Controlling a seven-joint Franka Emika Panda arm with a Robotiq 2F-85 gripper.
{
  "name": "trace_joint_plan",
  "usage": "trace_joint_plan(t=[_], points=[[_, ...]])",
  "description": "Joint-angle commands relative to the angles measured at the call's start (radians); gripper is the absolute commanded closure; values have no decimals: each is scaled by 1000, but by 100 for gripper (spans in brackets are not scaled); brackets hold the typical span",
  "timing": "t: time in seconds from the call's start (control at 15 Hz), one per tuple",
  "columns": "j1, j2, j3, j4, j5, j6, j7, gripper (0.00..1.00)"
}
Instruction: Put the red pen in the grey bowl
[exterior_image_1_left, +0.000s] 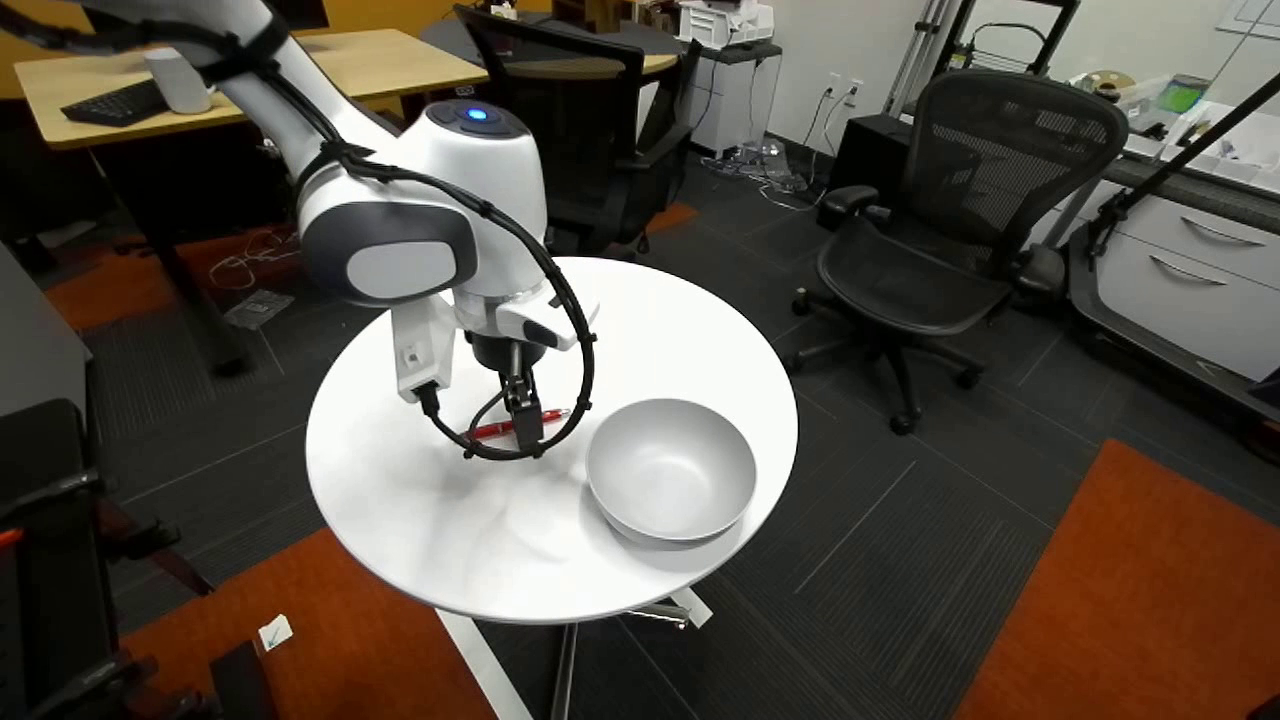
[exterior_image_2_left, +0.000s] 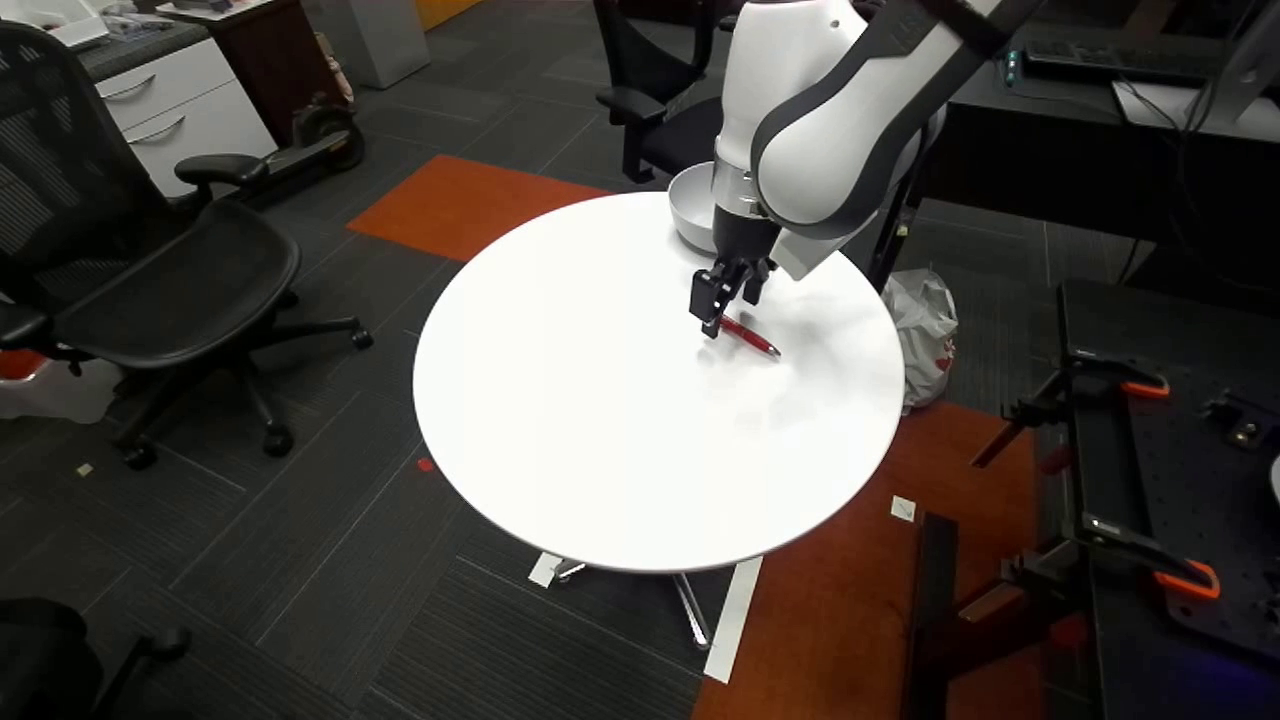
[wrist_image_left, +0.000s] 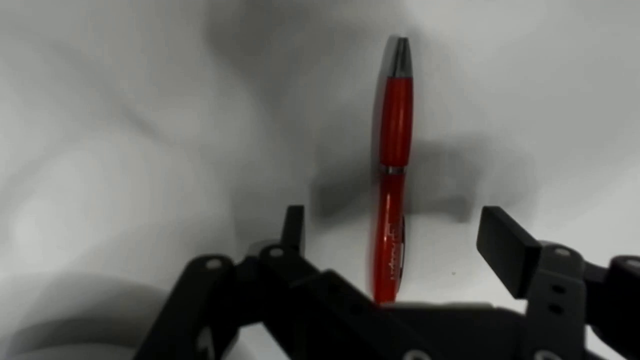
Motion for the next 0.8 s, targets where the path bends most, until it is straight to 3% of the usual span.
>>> trace_joint_plan(t=[0.0, 0.33, 0.53, 0.73], points=[[8, 24, -12, 35, -31, -11, 48, 41], [12, 28, -17, 51, -33, -17, 56, 81], [20, 12, -22, 42, -36, -17, 75, 100], [40, -69, -39, -7, -58, 5, 103, 97]])
